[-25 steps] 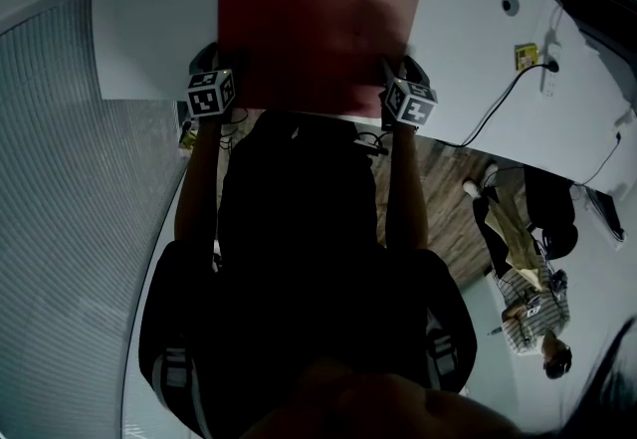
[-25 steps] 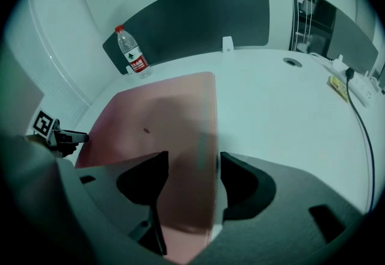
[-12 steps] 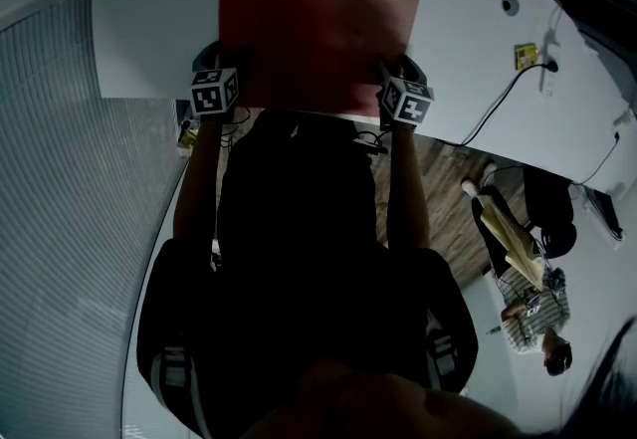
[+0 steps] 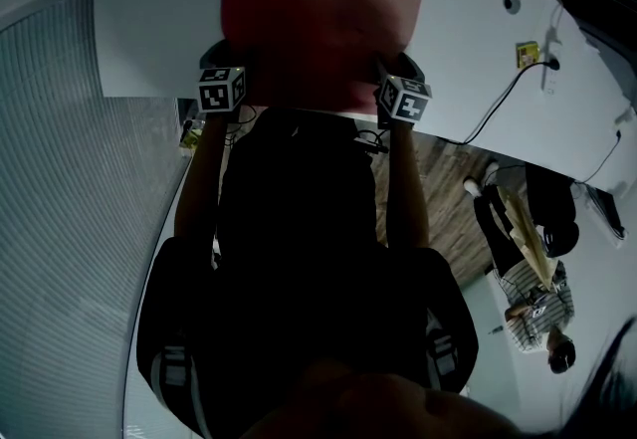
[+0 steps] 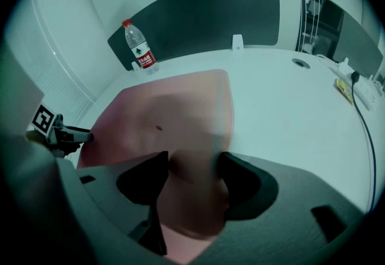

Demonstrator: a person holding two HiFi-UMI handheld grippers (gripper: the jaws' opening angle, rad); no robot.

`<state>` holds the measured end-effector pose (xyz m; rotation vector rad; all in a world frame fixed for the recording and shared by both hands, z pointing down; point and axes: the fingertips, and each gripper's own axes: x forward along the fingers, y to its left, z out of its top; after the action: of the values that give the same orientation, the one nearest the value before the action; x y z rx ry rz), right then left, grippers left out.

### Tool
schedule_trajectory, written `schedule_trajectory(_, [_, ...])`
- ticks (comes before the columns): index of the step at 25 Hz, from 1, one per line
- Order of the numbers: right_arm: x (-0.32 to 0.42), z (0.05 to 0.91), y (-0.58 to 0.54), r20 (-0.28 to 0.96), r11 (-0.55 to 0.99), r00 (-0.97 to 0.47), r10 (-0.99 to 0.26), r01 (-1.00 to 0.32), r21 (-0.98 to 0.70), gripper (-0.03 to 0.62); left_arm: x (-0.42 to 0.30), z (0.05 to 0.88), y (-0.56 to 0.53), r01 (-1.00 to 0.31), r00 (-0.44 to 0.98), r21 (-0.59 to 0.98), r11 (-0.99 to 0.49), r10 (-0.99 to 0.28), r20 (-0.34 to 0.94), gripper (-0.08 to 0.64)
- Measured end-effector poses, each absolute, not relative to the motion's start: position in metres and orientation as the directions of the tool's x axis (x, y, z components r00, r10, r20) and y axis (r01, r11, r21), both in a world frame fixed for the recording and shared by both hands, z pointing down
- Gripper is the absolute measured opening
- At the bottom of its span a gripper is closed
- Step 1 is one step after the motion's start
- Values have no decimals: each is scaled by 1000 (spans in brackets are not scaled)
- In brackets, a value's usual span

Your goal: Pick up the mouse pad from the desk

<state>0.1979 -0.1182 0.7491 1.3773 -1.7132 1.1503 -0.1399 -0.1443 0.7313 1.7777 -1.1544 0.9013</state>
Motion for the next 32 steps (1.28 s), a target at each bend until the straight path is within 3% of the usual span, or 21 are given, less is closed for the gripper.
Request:
schedule_trajectory(22, [159,742,-123,861,137,-324,-393,-946,-293,264,-106,729,-140,-906,402,322,-277,-319,858,321])
schedule_trajectory(27, [139,739,-120,853,170,-369,-368,-929,-329,264,-59,723,-130,-844,516,429,-320,-273,812,308])
schedule_trajectory(32, [121,744,-116,853,225,-395,-341,-915,-334,261,-30,720,-128,-826,537,440,-353,-254,804,308])
